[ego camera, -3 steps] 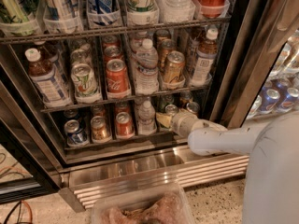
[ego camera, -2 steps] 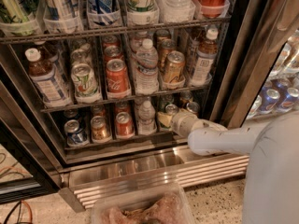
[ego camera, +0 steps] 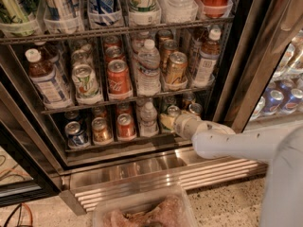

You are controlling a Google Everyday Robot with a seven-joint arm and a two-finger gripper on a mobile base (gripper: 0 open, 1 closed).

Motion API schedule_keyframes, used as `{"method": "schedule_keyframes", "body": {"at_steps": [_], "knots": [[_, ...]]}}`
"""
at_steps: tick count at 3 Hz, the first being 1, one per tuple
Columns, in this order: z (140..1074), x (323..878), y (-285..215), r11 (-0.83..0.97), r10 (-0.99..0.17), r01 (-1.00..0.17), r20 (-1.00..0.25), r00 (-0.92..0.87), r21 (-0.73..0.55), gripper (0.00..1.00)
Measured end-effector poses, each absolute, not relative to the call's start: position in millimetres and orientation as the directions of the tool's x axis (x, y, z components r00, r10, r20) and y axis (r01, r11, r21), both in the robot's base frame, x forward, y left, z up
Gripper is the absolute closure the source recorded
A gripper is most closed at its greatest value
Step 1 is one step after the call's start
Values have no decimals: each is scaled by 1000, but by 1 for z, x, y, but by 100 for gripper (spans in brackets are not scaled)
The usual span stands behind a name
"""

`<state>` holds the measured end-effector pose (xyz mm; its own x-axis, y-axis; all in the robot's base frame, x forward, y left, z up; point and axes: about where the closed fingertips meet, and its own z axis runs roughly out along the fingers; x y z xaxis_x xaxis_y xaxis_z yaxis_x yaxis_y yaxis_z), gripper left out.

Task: Pick green can from bottom shelf of fridge

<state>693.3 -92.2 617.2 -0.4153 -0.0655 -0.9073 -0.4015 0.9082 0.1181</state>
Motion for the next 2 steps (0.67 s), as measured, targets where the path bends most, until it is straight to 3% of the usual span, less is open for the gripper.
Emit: {"method": "schedule_keyframes", "body": {"at_steps": [2], "knots": [[625, 681, -86, 896, -49, -417, -901, -432, 151, 100]]}}
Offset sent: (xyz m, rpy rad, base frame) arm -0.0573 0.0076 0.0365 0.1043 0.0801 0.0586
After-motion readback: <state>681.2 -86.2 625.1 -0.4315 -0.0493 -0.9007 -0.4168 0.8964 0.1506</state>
